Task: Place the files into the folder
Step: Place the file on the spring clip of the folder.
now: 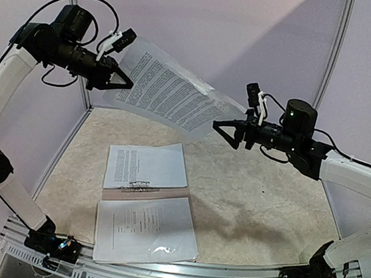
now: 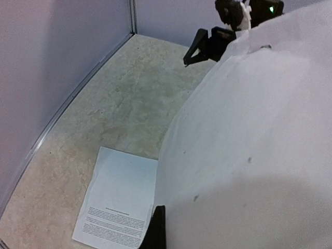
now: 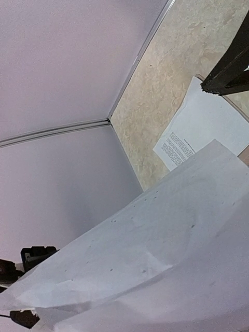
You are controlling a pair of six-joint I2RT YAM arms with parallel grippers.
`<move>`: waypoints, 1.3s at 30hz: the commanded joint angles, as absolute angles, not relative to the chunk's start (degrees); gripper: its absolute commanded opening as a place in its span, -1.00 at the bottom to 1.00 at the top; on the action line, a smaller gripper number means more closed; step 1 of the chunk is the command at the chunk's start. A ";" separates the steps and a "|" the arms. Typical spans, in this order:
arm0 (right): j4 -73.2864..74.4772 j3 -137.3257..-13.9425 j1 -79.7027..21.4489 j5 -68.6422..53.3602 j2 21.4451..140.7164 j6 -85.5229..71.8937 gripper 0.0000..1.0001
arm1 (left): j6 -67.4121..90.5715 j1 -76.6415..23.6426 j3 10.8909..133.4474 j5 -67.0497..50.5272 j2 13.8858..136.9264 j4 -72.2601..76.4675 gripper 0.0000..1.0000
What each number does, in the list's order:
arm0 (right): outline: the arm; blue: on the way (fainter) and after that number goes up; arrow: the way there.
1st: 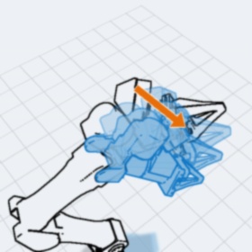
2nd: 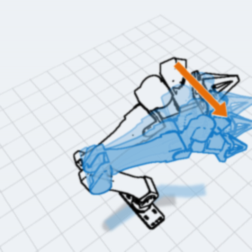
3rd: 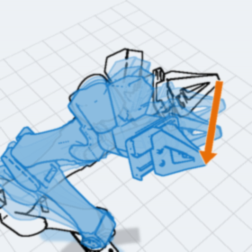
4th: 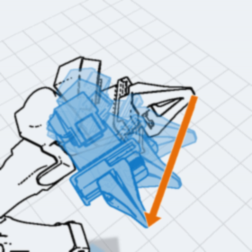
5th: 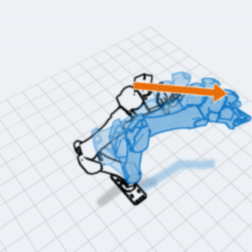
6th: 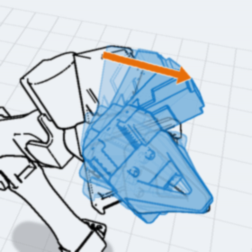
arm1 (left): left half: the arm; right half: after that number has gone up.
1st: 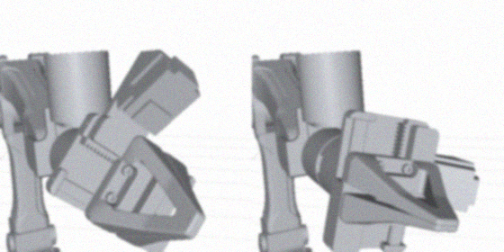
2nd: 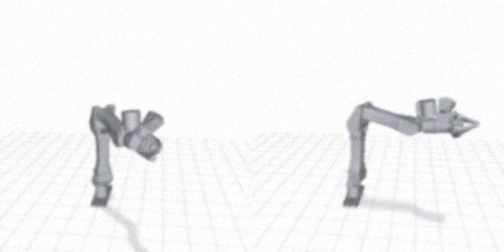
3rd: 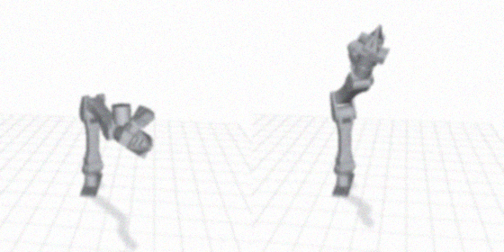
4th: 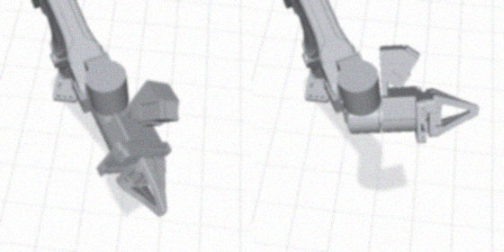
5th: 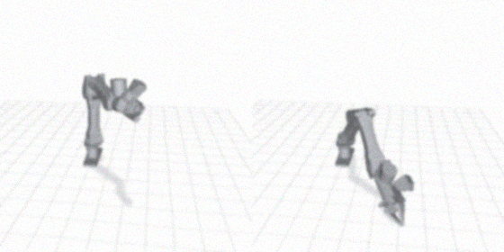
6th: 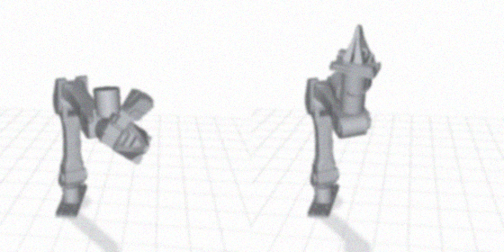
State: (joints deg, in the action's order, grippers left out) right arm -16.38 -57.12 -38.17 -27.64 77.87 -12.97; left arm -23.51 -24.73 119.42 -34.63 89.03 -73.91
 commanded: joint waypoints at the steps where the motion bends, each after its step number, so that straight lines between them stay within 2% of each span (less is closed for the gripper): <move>1: -22.71 -57.07 -37.90 -30.52 79.86 -16.16 0.80 | -12.83 -20.46 117.53 -42.03 87.39 -68.14 -1.00; 3: -24.14 -57.70 -37.95 -31.27 80.34 -17.11 0.74 | -10.78 -19.43 115.76 -44.35 86.90 -66.23 -1.00; 5: -24.60 -58.82 -37.88 -31.84 80.91 -17.76 0.56 | -9.61 -19.23 114.30 -46.18 86.63 -65.10 -1.00; 9: -25.45 -61.26 -37.90 -32.57 82.47 -18.90 0.00 | -7.95 -19.07 112.24 -49.64 86.16 -63.43 -1.00; 13: -26.32 -62.72 -37.88 -32.80 83.87 -19.89 -0.38 | -7.37 -18.56 111.36 -51.32 85.88 -62.85 -1.00; 16: -25.12 -63.25 -37.86 -31.04 84.19 -20.13 -0.92 | -4.82 -16.98 109.37 -52.22 85.32 -60.85 -1.00; 17: -24.05 -63.62 -37.90 -30.03 84.20 -20.27 -1.00 | -2.98 -15.63 108.15 -52.80 85.13 -59.36 -1.00; 21: -16.67 -67.53 -37.84 -27.53 85.83 -21.78 -1.00 | 1.42 -13.03 101.88 -52.21 84.30 -54.98 -1.00; 25: -9.81 -75.70 -37.94 -28.86 92.22 -23.45 -1.00 | -4.65 -12.88 96.15 -49.63 84.38 -56.11 -1.00; 29: -5.10 -82.62 -37.94 -31.13 102.62 -27.64 -1.00 | -9.39 -10.04 89.76 -43.29 84.66 -55.65 -1.00; 37: -0.09 -94.92 -37.96 -37.46 120.59 -34.08 -1.00 | -7.18 -4.43 75.98 -40.91 86.12 -47.34 -1.00; 39: -1.08 -95.88 -37.87 -38.05 123.53 -36.33 -0.90 | -6.27 -3.87 72.73 -40.84 87.23 -44.22 -1.00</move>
